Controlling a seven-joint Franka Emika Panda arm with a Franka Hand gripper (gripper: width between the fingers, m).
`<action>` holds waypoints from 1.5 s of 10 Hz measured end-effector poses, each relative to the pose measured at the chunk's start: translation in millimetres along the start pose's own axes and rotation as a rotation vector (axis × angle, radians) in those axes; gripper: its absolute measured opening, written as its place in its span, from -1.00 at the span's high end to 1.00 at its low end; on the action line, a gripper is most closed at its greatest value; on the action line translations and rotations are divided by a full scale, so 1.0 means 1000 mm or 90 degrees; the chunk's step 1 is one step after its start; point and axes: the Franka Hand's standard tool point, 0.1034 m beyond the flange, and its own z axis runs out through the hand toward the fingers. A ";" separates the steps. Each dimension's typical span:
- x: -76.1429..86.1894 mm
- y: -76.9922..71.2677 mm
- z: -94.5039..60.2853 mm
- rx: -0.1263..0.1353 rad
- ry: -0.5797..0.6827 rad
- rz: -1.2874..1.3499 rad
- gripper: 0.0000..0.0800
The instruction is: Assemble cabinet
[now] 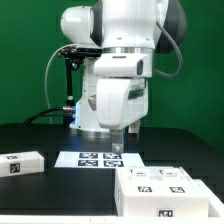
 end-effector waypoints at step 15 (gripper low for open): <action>0.028 -0.053 0.032 -0.009 0.089 0.710 -0.99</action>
Offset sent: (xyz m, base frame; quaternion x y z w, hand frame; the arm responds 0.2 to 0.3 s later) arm 0.0000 0.0000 0.0000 0.0000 0.0000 0.1938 0.9810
